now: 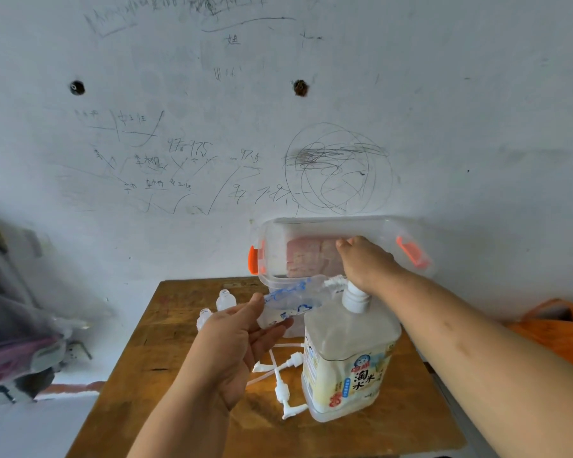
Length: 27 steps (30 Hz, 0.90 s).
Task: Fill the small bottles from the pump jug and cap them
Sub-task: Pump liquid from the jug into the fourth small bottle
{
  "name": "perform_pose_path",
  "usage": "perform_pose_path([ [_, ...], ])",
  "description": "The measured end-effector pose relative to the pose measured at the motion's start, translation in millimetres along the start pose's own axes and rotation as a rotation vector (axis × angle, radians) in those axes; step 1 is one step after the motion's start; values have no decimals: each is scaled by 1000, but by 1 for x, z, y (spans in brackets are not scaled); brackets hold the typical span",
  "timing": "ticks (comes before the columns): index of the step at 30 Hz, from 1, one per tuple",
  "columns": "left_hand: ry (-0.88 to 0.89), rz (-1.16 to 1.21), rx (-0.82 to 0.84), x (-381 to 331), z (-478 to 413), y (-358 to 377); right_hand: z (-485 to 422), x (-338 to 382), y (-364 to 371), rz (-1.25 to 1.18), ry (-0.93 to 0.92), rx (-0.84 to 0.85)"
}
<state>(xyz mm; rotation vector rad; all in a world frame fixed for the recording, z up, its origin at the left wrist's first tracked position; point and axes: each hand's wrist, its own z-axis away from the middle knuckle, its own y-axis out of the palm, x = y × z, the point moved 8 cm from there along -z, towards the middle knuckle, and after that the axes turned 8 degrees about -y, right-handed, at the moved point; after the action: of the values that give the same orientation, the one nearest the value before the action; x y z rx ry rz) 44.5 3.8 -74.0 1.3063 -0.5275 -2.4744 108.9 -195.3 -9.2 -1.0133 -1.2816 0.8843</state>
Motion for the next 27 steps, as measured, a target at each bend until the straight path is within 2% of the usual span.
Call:
perform_pose_path([
  [10,27,11,36,-7,16,7,5,7,-21,-59,13,4],
  [14,40,25,60,-10,16,9,2,8,-12,-46,-27,53],
  [19,12,30,56,-5,8,6,-7,-4,-6,-125,56,-8],
  [27,-17,12,8,-1,4,0,-4,-2,2,-87,27,-41],
])
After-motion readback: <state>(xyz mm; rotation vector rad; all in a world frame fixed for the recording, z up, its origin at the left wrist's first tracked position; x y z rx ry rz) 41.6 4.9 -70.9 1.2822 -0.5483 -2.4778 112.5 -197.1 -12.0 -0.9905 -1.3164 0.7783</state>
